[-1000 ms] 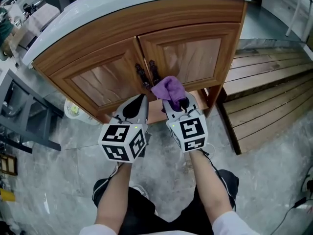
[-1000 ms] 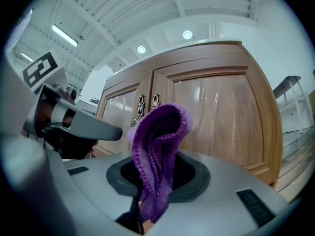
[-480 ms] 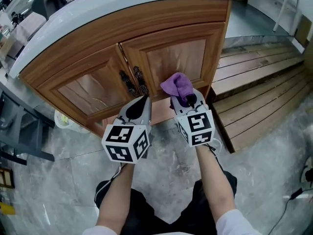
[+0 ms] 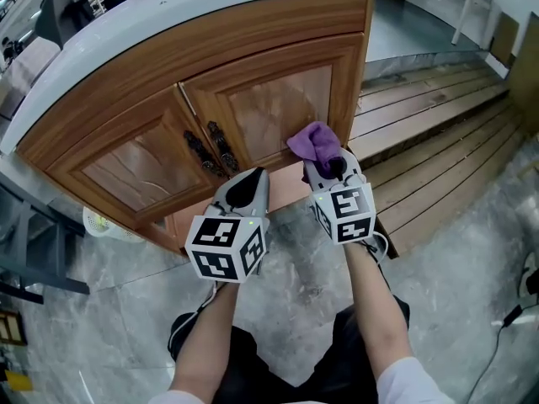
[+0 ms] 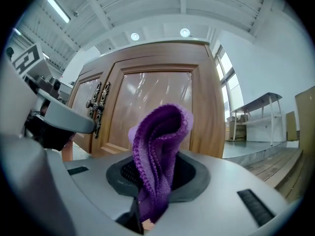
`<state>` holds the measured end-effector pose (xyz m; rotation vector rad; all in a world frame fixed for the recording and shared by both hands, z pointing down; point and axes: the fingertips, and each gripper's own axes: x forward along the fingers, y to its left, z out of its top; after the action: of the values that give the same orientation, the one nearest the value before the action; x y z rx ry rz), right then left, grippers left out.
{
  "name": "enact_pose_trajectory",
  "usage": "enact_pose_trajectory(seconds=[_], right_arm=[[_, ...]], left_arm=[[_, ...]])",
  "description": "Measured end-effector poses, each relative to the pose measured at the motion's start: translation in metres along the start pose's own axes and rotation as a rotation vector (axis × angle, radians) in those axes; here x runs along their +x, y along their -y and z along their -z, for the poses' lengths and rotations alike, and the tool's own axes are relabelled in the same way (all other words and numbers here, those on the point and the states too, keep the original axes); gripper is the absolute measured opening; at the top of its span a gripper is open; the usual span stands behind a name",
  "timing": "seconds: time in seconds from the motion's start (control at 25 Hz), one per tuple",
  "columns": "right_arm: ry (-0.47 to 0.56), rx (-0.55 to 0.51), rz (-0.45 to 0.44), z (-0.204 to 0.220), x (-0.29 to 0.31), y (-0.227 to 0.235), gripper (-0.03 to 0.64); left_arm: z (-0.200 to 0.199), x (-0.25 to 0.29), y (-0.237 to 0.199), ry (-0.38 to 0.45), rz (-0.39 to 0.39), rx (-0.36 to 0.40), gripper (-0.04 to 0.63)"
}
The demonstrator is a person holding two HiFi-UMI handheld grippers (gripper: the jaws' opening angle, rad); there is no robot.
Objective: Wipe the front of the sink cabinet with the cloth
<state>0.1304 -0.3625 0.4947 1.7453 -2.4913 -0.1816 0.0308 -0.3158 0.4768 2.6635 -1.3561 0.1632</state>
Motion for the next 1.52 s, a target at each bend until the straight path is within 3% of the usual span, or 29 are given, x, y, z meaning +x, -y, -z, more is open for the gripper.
enact_pose_trajectory(seconds=[0.52, 0.88, 1.28, 1.52], right_arm=[[-0.032, 0.018, 0.124, 0.012, -0.011, 0.057, 0.087], [-0.057, 0.032, 0.161, 0.015, -0.017, 0.081, 0.087], [-0.051, 0.043, 0.056, -0.013, -0.027, 0.034, 0.087], [-0.087, 0.087, -0.032, -0.043, -0.027, -0.009, 0.087]], left_arm=[[0.009, 0.027, 0.027, -0.012, 0.103, -0.002, 0.006], [0.012, 0.034, 0.041, -0.022, 0.145, -0.013, 0.006], [0.005, 0.017, 0.039, -0.029, 0.13, -0.06, 0.006], [-0.02, -0.01, 0.021, -0.021, 0.054, -0.065, 0.006]])
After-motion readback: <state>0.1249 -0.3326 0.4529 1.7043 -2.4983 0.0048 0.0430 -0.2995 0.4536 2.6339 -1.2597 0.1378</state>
